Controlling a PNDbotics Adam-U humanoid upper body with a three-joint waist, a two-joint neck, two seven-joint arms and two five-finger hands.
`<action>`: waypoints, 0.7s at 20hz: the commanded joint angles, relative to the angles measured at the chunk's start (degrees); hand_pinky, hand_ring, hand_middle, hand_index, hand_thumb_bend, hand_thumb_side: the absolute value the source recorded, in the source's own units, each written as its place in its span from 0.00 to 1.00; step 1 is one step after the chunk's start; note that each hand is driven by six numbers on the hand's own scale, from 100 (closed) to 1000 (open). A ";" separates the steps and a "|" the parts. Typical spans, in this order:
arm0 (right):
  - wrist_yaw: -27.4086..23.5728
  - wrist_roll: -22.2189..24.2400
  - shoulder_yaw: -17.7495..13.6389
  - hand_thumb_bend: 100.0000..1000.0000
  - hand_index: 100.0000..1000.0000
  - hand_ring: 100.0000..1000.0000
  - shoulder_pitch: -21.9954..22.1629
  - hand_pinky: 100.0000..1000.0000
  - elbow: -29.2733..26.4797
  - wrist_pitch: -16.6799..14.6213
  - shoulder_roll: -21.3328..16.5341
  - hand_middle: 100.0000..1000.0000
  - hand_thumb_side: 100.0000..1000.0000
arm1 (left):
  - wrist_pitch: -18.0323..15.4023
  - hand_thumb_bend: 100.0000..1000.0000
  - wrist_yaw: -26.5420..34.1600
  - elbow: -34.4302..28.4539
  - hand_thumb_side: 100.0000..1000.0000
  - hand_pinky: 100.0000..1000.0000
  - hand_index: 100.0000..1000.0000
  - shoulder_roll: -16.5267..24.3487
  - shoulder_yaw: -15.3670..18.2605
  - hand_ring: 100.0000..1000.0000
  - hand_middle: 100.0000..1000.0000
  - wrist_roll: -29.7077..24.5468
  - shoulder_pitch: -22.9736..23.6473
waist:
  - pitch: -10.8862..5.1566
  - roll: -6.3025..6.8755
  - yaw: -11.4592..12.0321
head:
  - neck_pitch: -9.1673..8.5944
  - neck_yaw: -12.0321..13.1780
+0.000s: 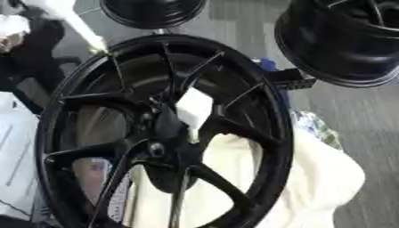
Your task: Pull the pin out of the wheel hub.
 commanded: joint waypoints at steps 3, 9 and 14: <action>0.44 -4.90 -0.94 0.23 0.83 0.58 -0.12 0.40 -1.03 4.93 -2.01 0.65 0.22 | 0.13 0.00 -1.28 11.22 0.11 0.67 0.52 3.31 5.31 0.51 0.31 9.85 0.61 | -0.85 0.09 0.09 | -0.85 -0.48; 0.48 -4.90 -0.98 0.23 0.83 0.58 -0.11 0.40 -1.03 5.13 -1.94 0.65 0.22 | -1.07 0.00 -4.26 15.43 0.07 0.71 0.62 2.79 4.67 0.57 0.41 11.77 0.96 | -0.87 -0.16 -0.17 | -1.08 -0.51; 0.60 -4.90 -0.92 0.23 0.83 0.58 -0.23 0.40 -1.03 5.26 -2.18 0.65 0.23 | -4.71 0.00 -5.21 14.38 0.16 0.81 0.80 2.39 4.10 0.77 0.65 6.66 0.93 | -0.99 -0.18 -0.08 | -0.92 -0.49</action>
